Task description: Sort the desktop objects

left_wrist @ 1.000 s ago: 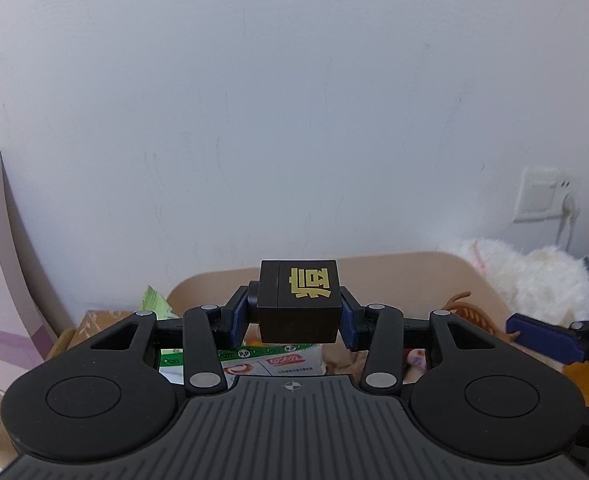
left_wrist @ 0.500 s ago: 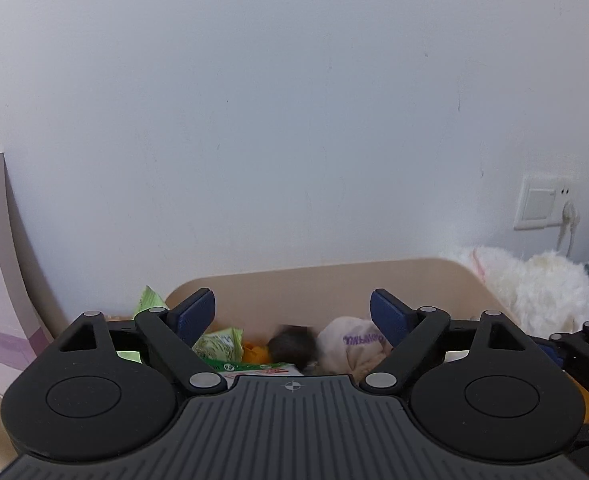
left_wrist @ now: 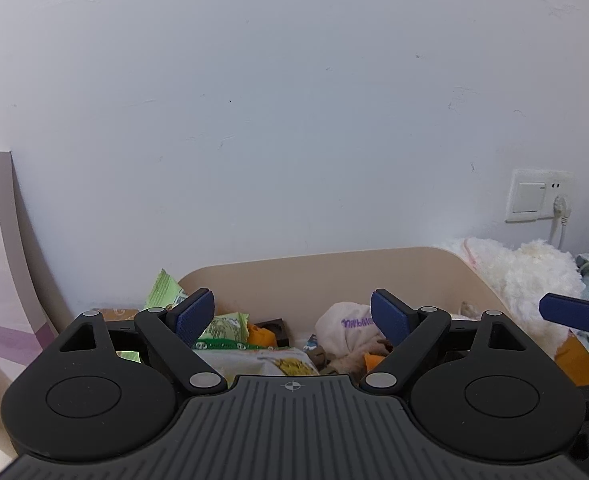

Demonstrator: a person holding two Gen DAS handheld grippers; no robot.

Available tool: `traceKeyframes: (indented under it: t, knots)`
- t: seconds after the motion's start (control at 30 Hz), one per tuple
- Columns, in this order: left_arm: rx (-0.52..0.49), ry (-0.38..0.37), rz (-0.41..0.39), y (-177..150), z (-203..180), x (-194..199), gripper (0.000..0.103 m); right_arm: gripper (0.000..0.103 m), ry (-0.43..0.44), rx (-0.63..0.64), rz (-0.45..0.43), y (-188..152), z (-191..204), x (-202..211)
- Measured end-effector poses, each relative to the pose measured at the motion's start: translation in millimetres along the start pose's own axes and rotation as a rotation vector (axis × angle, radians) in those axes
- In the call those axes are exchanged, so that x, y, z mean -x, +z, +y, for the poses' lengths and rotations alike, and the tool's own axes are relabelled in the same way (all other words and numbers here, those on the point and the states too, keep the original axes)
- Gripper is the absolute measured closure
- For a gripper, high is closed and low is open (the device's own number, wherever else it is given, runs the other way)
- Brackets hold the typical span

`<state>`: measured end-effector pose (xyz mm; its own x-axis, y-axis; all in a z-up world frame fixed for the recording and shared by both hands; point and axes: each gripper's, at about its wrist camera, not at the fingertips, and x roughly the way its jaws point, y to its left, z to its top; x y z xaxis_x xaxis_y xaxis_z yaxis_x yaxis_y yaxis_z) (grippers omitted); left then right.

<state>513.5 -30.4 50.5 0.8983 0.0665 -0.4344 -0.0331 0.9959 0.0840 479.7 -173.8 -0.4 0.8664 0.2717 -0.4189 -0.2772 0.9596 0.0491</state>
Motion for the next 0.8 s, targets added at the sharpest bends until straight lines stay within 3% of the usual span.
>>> traceKeyframes:
  t: [0.23,0.8]
  knots:
    - [0.015,-0.004,-0.028,-7,-2,28,0.016,0.0,0.001,-0.026,-0.029,3,-3,36]
    - [0.057,-0.036,-0.066,-52,14,145,0.016,0.0,-0.036,-0.007,-0.03,-40,26,148]
